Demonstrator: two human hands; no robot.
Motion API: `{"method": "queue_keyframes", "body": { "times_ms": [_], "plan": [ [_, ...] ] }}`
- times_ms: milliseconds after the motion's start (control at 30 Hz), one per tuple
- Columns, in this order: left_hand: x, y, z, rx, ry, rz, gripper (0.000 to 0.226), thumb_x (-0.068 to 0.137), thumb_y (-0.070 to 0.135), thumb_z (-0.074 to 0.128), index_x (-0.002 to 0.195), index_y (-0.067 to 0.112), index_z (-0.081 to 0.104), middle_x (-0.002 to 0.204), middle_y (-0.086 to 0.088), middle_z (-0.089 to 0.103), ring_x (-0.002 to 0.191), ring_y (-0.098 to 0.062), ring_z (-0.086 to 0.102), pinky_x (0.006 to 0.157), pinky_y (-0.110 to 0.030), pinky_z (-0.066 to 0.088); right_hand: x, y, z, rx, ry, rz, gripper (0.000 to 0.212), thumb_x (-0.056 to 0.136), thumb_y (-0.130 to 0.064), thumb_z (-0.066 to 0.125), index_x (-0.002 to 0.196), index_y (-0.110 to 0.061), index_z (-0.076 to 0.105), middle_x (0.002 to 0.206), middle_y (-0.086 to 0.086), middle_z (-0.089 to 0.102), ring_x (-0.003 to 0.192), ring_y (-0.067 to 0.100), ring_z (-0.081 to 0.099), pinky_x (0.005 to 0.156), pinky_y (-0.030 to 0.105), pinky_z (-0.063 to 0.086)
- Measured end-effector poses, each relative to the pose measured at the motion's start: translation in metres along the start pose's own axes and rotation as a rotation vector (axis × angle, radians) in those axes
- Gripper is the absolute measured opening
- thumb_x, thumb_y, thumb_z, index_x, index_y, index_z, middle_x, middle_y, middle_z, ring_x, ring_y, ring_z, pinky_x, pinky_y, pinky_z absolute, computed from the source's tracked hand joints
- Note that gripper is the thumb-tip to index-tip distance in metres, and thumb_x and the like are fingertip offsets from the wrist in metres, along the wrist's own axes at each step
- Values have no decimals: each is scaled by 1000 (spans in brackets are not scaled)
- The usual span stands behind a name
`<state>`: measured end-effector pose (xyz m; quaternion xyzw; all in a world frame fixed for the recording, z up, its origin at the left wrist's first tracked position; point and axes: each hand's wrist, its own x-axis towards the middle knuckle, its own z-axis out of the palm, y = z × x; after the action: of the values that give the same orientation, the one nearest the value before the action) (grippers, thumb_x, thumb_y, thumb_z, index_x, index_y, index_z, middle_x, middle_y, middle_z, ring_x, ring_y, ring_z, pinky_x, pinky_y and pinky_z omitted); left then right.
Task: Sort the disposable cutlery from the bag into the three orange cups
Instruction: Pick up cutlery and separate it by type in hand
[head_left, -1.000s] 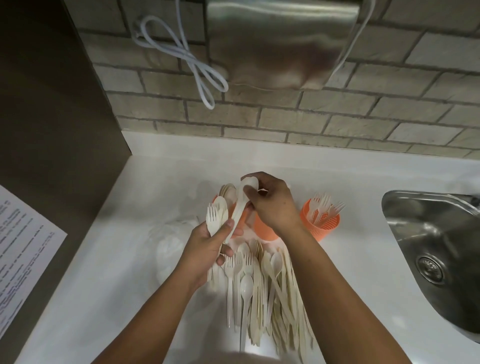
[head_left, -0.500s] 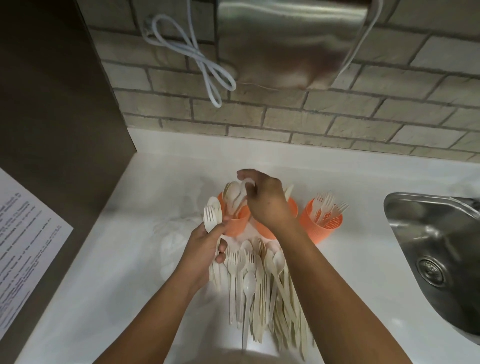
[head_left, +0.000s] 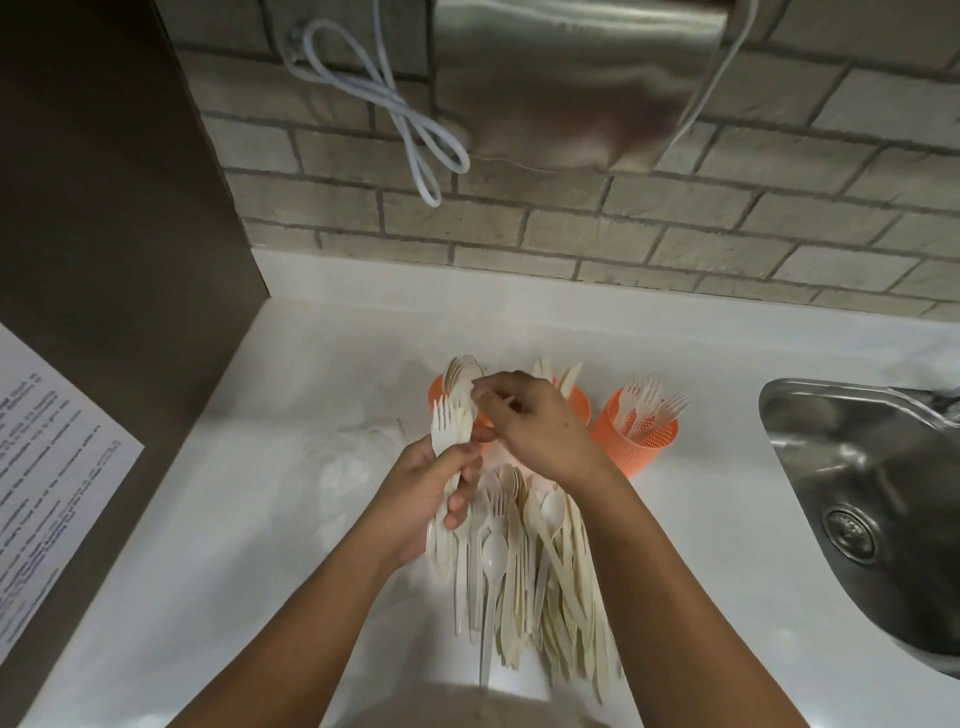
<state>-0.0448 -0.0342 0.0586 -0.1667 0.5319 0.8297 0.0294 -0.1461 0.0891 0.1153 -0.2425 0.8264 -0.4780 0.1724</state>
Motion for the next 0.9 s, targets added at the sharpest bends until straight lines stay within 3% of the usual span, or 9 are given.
{"method": "queue_keyframes", "body": {
  "times_ms": [167, 300, 400, 500, 633, 733, 833, 900],
  "plan": [
    [-4, -1, 6, 120, -45, -11, 21, 104, 16, 57, 121, 12, 70, 67, -2, 45, 45, -12, 31, 41, -23, 29, -4, 16, 1, 79, 79, -10, 21, 101, -14, 59, 89, -16, 76, 64, -14, 66, 66, 9, 63, 68, 35, 55],
    [-4, -2, 7, 228, -59, -18, 29, 104, 17, 58, 128, 3, 59, 69, -1, 48, 47, -13, 30, 42, -24, 25, -6, 20, -1, -83, 247, -57, 17, 97, -12, 59, 93, -14, 76, 67, -5, 69, 61, 10, 62, 64, 29, 50],
    [-6, -1, 8, 231, -107, -28, 25, 104, 17, 56, 128, 14, 64, 69, 0, 45, 48, -12, 27, 42, -24, 23, -9, 22, -3, 15, 343, -47, 15, 94, -12, 60, 95, -20, 73, 71, -3, 70, 67, 20, 69, 67, 38, 57],
    [-7, -3, 7, 256, -122, -57, 22, 105, 19, 56, 125, 23, 66, 67, 3, 42, 51, -12, 25, 46, -27, 19, -9, 21, -13, 25, 584, -92, 16, 94, -12, 60, 98, -22, 72, 75, -5, 71, 69, 18, 70, 68, 39, 58],
    [-1, -9, 5, 242, 65, -50, 21, 102, 20, 59, 123, 23, 57, 69, 1, 47, 50, -10, 32, 47, -27, 22, -3, 10, -30, 123, 741, -164, 16, 99, -10, 58, 106, -20, 67, 75, -6, 70, 65, 14, 72, 67, 32, 58],
    [3, -5, 3, 132, 163, -30, 26, 101, 20, 57, 126, 21, 51, 77, -6, 52, 51, -12, 34, 48, -28, 23, 6, 3, -35, 63, 740, -263, 16, 100, -7, 56, 109, -18, 62, 74, -6, 67, 65, 15, 71, 66, 31, 57],
    [1, 2, 4, 76, 120, 17, 23, 101, 16, 54, 123, 22, 57, 80, -8, 57, 50, -15, 35, 47, -26, 23, 19, 6, -26, -45, 646, -359, 15, 98, -4, 54, 105, -16, 60, 79, 4, 64, 66, 25, 67, 63, 44, 55],
    [-1, 6, 8, 52, 90, 45, 20, 102, 13, 53, 120, 20, 61, 82, -9, 60, 50, -16, 36, 46, -24, 24, 25, 13, -16, -138, 582, -389, 13, 98, -2, 54, 103, -12, 62, 80, 6, 61, 65, 25, 63, 62, 44, 52]
  ]
}}
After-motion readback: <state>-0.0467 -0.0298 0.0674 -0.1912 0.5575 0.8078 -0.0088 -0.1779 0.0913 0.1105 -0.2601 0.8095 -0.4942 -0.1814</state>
